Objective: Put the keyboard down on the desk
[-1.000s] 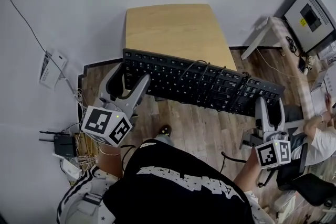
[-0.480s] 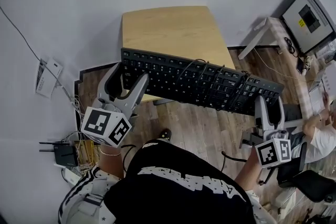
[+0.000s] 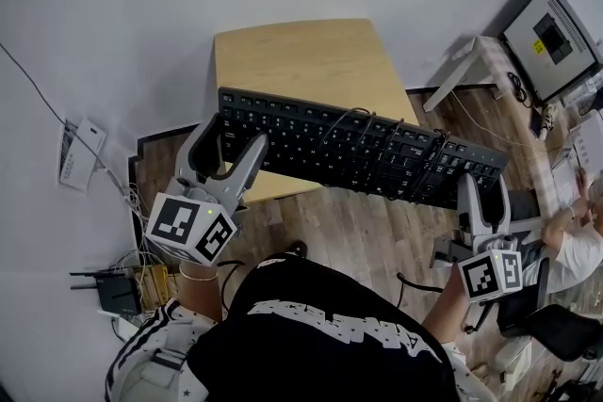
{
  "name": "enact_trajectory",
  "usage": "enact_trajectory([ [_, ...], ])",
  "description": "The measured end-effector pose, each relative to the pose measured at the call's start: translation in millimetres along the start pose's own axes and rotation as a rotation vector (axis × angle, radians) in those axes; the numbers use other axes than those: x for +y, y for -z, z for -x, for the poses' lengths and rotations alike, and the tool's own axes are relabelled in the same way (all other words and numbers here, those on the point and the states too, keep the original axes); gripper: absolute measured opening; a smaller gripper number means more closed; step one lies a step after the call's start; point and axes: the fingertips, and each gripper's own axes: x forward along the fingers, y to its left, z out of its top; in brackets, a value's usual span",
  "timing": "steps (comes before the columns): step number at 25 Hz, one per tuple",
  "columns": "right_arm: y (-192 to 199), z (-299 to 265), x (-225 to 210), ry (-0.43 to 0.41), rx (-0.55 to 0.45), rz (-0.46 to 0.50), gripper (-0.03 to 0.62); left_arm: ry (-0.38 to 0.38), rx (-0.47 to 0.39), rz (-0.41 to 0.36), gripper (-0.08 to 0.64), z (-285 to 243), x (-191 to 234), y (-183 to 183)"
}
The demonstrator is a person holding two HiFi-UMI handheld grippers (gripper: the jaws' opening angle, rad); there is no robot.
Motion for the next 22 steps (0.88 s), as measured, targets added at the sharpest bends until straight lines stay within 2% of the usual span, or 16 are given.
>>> enact_trajectory([
  [7,2.3,-1.3,-0.6,0.001,0.007,-0.003,0.334,-0.001,-0.01,0.0,0.299,-1.9,1.8,2.6],
  [22,2.8,3.8,0.4,0.031,0.023,-0.019,0.333,0.016,0.024,0.016,0.299,-3.9,1.6,0.2],
])
